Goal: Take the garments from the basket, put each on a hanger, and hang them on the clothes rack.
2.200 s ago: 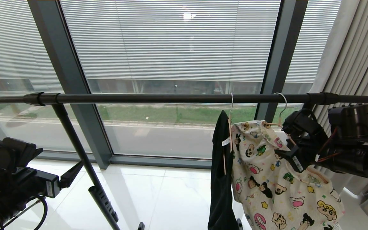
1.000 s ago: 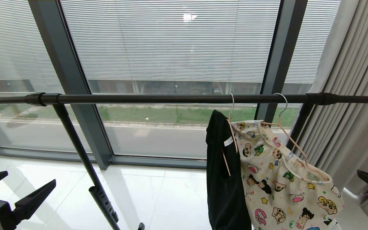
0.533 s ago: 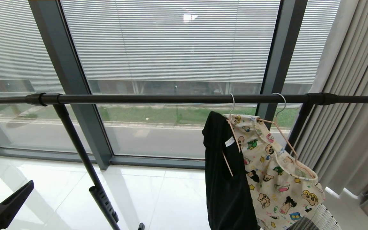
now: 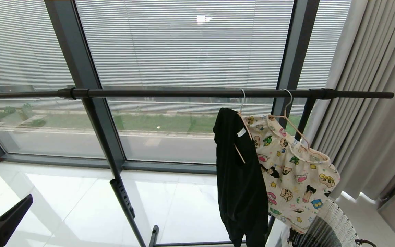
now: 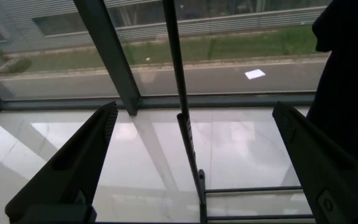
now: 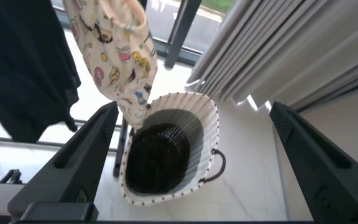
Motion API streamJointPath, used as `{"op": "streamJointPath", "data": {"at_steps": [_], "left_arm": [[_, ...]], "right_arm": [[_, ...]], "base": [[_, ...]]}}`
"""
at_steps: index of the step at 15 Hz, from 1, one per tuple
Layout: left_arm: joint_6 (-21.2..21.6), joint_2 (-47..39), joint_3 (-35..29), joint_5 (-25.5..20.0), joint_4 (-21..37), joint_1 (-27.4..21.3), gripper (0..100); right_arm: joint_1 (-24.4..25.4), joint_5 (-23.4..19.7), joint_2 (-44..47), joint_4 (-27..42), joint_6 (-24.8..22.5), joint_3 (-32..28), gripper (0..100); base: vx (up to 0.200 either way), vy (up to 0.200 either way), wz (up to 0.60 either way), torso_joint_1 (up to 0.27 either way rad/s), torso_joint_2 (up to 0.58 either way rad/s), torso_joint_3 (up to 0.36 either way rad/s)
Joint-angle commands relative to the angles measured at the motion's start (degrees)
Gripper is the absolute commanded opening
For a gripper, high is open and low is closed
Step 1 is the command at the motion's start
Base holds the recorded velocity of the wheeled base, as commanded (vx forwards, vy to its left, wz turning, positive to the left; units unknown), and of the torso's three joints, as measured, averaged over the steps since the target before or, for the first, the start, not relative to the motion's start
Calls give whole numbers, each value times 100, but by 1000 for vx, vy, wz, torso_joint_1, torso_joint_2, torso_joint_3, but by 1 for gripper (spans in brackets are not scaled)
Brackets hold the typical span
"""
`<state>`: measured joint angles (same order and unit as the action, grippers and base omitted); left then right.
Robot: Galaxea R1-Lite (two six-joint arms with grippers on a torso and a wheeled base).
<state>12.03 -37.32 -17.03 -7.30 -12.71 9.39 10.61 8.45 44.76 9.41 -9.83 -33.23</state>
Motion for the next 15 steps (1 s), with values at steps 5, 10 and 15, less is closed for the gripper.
{"op": "streamJointPath", "data": {"at_steps": [5, 10, 15], "left_arm": [[-8, 58, 42, 53, -3, 2, 100], [-25, 532, 473, 159, -12, 2, 100], [-210, 1622, 912, 247, -12, 28, 100]], "right_arm": [[3, 8, -108, 8, -2, 27, 100], [-15, 34, -398, 8, 7, 388, 100], [-1228, 69, -1260, 26, -2, 1249, 100]], "base": [[-200, 0, 0, 2, 2, 2], [-120, 0, 0, 2, 0, 2], [0, 0, 0, 0, 0, 0]]}}
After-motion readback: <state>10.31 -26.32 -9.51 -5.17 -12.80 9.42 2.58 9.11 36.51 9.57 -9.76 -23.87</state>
